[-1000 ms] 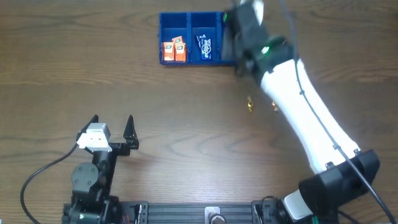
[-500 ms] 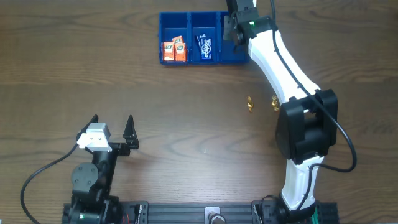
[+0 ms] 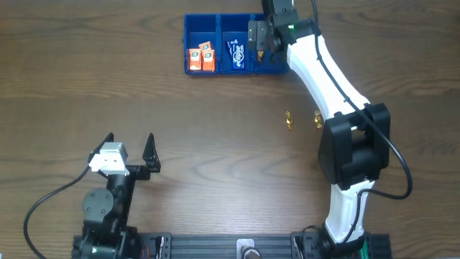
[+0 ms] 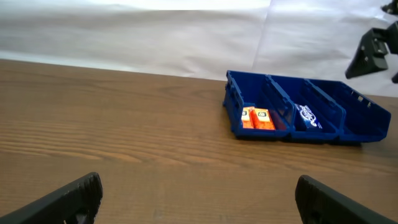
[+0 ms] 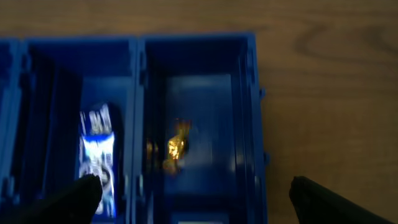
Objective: Sort Candies Into Trays
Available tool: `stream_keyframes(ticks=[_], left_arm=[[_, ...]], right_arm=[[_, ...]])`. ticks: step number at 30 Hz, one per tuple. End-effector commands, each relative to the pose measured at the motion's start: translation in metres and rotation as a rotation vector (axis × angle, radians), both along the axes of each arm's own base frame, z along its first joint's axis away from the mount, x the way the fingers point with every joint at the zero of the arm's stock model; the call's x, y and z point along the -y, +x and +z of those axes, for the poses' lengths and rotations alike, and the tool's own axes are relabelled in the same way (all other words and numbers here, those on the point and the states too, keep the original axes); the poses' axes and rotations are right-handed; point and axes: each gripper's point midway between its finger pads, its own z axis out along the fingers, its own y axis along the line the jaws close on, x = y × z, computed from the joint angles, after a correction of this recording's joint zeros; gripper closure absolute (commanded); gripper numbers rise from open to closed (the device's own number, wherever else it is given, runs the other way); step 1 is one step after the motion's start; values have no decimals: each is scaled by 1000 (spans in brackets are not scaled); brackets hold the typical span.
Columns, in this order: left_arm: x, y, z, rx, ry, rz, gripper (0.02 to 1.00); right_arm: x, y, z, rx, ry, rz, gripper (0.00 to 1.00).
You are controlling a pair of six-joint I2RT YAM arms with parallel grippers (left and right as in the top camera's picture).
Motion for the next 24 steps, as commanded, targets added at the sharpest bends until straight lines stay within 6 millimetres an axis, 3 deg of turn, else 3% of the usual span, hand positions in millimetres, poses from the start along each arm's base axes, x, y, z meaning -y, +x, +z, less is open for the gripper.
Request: stream_keyframes(ticks=[1,3,5,8,12,15,24], left_arm=[[-1,-1,-18,-50,13,6,20],[-1,-1,-18,-50,13,6,20],[-1,-1,-18,-50,13,6,20],[-1,-1,-18,-50,13,6,20],[-1,-1,-18,-50,13,6,23],[-1,-1,-18,-50,13,6,20],[-1,-1,-18,-50,13,6,23]], right_arm=[[12,-44,42,-35,-15,20,1],[22,-75,38,-95,-34,20,1],[30,-103,21,-152,-47,18,1],[43,-141,-26,-258,-63,-7,1],[47,-172,-82,-359,-23,-2,27],[55,-182,-104,-379,-11,-21,53],[54,-174,-131,-395,-15,-10,86]])
